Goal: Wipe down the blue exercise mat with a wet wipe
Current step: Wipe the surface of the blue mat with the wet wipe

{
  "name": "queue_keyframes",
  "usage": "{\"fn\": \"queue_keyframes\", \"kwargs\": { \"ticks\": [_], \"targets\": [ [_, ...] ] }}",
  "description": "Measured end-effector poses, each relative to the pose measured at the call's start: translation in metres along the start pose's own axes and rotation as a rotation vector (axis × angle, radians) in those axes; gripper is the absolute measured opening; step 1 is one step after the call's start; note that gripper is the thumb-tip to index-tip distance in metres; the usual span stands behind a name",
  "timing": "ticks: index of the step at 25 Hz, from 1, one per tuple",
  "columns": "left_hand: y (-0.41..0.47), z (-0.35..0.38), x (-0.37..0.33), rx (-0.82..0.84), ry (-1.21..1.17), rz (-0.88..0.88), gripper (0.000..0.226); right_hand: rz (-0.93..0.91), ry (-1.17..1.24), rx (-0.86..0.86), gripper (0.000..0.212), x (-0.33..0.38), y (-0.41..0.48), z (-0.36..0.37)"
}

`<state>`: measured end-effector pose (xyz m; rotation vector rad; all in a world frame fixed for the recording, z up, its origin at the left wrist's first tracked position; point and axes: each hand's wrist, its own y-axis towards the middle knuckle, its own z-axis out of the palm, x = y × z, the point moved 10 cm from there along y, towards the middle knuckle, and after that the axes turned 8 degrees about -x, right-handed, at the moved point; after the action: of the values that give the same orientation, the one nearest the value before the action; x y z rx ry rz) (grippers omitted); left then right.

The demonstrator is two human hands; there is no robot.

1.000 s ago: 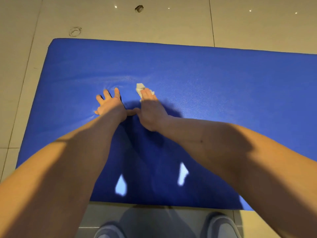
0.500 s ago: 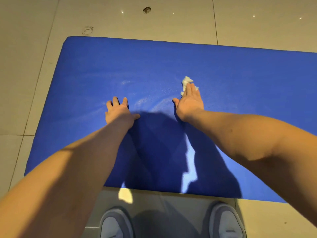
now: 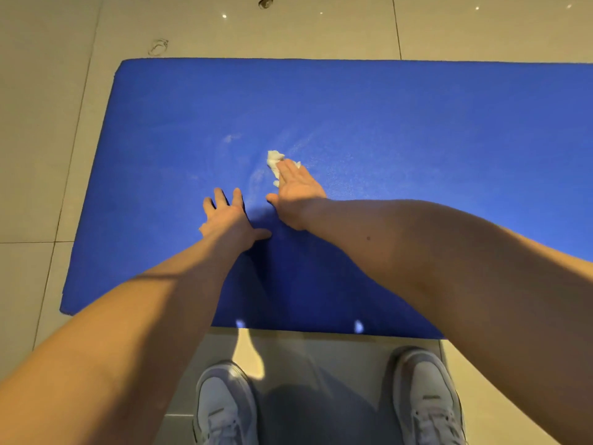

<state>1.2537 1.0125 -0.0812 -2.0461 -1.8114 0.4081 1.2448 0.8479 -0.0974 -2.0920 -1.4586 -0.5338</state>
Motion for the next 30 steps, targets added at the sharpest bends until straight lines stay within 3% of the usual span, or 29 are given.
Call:
{"fn": "queue_keyframes", "kwargs": {
  "ticks": [4, 9, 11, 15, 18, 22, 27, 30],
  "targets": [
    [-0.011, 0.003, 0.001, -0.032, -0.028, -0.006, 0.113, 0.036, -0.374, -0.055, 0.076, -0.053, -0.007, -0.031],
    [-0.026, 0.013, 0.005, -0.052, -0.044, -0.018, 0.097, 0.199, -0.668, 0.051, 0.072, -0.076, -0.029, -0.044],
    [-0.033, 0.017, 0.006, -0.033, -0.019, 0.024, 0.099, 0.191, -0.588, 0.046, 0.074, -0.062, -0.036, -0.027],
    [-0.051, 0.022, 0.007, -0.009, 0.002, 0.067, 0.106, -0.113, -0.264, 0.118, 0.080, 0.007, -0.060, 0.023],
    [-0.061, 0.028, 0.007, 0.013, 0.021, 0.064, 0.112, -0.233, -0.412, 0.227, 0.073, 0.019, -0.070, 0.036],
    [-0.060, 0.030, 0.007, 0.009, 0.027, 0.049, 0.112, -0.182, -0.556, 0.150, 0.077, -0.015, -0.063, 0.003],
    [-0.058, 0.031, 0.005, -0.010, 0.047, 0.042, 0.112, 0.054, -0.609, 0.056, 0.081, -0.067, -0.075, -0.029],
    [-0.054, 0.034, 0.003, -0.023, 0.030, 0.053, 0.110, 0.144, -0.491, 0.009, 0.081, -0.055, -0.071, -0.014]
  ]
}}
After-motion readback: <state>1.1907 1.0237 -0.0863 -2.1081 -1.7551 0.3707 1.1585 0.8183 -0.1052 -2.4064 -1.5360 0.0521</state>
